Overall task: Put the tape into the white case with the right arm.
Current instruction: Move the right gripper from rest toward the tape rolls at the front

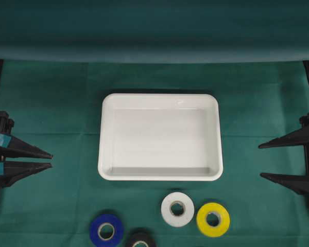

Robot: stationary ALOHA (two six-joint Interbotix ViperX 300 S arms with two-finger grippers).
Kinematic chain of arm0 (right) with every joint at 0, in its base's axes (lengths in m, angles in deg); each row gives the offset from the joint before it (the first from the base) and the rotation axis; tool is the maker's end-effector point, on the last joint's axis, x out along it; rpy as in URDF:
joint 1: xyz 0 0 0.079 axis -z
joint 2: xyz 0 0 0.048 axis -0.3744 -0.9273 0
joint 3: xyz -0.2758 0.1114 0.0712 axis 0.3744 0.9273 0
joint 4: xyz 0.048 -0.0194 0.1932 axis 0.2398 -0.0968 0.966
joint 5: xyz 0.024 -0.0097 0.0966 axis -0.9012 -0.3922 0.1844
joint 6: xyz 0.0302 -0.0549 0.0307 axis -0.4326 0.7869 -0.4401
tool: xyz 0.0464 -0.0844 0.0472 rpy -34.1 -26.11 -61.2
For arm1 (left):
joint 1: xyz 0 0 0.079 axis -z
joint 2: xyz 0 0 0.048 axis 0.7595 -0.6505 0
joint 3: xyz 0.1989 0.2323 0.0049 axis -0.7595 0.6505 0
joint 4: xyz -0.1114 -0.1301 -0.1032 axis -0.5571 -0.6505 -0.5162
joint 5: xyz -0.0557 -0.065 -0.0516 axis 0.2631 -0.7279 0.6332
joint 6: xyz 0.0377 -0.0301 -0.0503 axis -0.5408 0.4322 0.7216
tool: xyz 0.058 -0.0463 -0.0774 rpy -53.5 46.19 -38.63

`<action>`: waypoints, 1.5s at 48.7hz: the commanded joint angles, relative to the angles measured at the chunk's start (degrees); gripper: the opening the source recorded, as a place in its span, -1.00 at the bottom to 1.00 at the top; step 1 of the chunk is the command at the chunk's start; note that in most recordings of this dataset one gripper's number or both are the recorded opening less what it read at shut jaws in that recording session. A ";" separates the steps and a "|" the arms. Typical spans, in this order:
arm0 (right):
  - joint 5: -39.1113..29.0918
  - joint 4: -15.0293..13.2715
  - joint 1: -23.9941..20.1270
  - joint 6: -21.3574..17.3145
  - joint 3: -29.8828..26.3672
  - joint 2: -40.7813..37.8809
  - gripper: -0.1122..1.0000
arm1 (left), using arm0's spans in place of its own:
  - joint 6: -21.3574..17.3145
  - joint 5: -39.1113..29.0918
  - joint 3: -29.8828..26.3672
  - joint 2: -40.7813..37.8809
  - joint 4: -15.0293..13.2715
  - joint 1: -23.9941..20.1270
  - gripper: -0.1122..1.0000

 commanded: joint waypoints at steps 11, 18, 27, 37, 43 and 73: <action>-2.20 -0.18 0.18 -0.62 1.41 0.00 -0.89 | -0.35 0.00 0.44 0.00 -1.14 0.44 -0.80; -3.16 -0.18 0.26 -0.53 1.67 0.70 -0.97 | -0.35 -0.35 2.81 1.23 -1.14 0.53 -0.80; -4.57 -1.23 0.18 -0.18 2.20 0.97 -0.97 | -0.26 -1.58 8.09 6.24 -1.14 0.44 -0.80; -4.31 -1.93 0.26 -0.26 2.72 1.32 -0.97 | -0.35 -7.47 10.81 13.27 -1.14 0.53 -0.80; -4.04 -1.93 0.53 -0.44 2.99 1.67 -0.84 | -0.26 -13.27 10.99 14.68 -1.14 0.53 -0.80; -20.74 -1.85 1.23 -0.79 2.99 1.58 0.68 | 0.18 -16.61 16.88 18.28 -1.14 0.53 -0.80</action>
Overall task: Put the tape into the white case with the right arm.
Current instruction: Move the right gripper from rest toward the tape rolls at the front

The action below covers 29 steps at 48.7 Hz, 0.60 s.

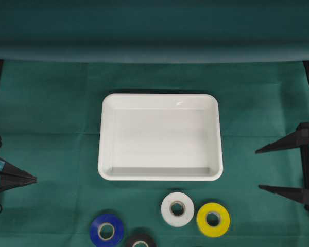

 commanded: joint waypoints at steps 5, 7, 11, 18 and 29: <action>-9.49 0.00 0.09 -0.09 -1.23 -0.09 0.68 | -0.09 -0.18 -0.44 -0.18 -0.09 0.09 -0.80; -10.72 0.00 0.09 -0.09 -1.23 0.18 0.68 | -0.09 -0.18 -0.35 -0.26 -0.09 0.00 -0.80; -11.25 0.00 0.09 0.00 -1.05 0.62 0.68 | -0.09 -0.18 -0.26 -0.18 -0.09 0.09 -0.80; -11.25 0.00 0.09 0.00 -0.79 1.23 0.68 | -0.09 -0.18 -0.26 -0.18 -0.09 0.00 -0.80; -11.34 0.00 -3.78 0.18 0.62 1.05 0.68 | -0.09 -0.18 0.00 -0.18 -0.09 0.00 -0.80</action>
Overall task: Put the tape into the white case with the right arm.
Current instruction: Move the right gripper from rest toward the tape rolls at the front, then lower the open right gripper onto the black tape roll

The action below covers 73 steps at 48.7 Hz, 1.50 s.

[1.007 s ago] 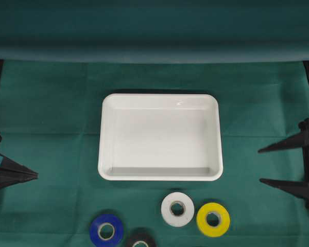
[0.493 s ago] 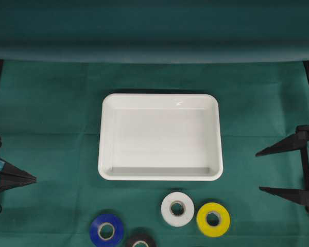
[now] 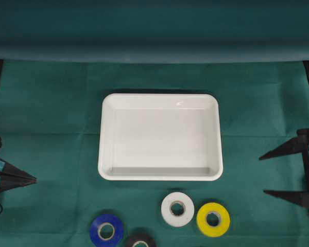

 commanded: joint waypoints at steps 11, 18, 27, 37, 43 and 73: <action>0.44 -0.09 -12.30 0.09 1.93 -0.09 0.68 | 0.00 0.26 -0.62 -0.44 -0.09 -0.35 -0.80; 0.44 -0.18 -14.41 0.09 2.20 0.09 0.61 | 0.00 0.26 -0.62 -0.44 -0.09 -1.14 -0.80; 0.44 -0.18 -14.41 0.09 2.37 0.09 0.50 | 0.09 0.26 -0.53 -0.44 -0.09 -1.67 -0.80; 0.62 -0.26 -14.41 0.09 2.72 0.09 0.50 | 0.09 0.26 -0.53 -0.44 -0.09 -1.67 -0.80; 3.60 -0.35 -14.41 0.09 2.64 -0.53 0.50 | 0.09 0.35 -0.53 -0.44 -0.09 -1.67 -0.80; 13.62 -0.70 -14.41 0.18 -5.62 -21.88 0.50 | 0.18 0.44 -0.53 -0.35 -0.09 -1.67 -0.80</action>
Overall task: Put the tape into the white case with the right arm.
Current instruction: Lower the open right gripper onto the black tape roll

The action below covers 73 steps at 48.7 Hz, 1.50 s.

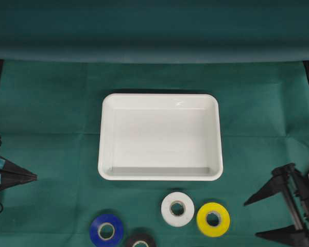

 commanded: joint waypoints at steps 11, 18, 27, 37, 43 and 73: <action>6.06 -0.09 -0.09 -0.09 -8.09 -13.01 0.50 | 0.18 0.44 -0.62 -0.35 -0.09 -0.18 -0.80; 8.00 -0.09 -0.18 -0.09 -13.80 -21.80 0.50 | 0.26 0.44 -0.70 -0.35 -0.09 -0.18 -0.80; 6.86 0.18 -0.88 -0.88 -22.59 -32.43 0.50 | 0.70 0.44 -0.44 0.00 -0.09 -0.18 -0.80; -0.88 0.18 -1.41 -5.36 -31.73 -39.55 0.50 | 0.70 0.35 -0.35 0.88 -0.09 -0.18 -0.80; -5.19 0.09 -1.85 -6.77 -36.04 -42.54 0.50 | 0.70 0.35 0.18 1.67 -0.09 -0.18 -0.80; -6.68 0.09 -3.34 -9.32 -46.14 -51.33 0.50 | 0.88 0.70 1.05 3.34 -0.18 -0.18 -0.80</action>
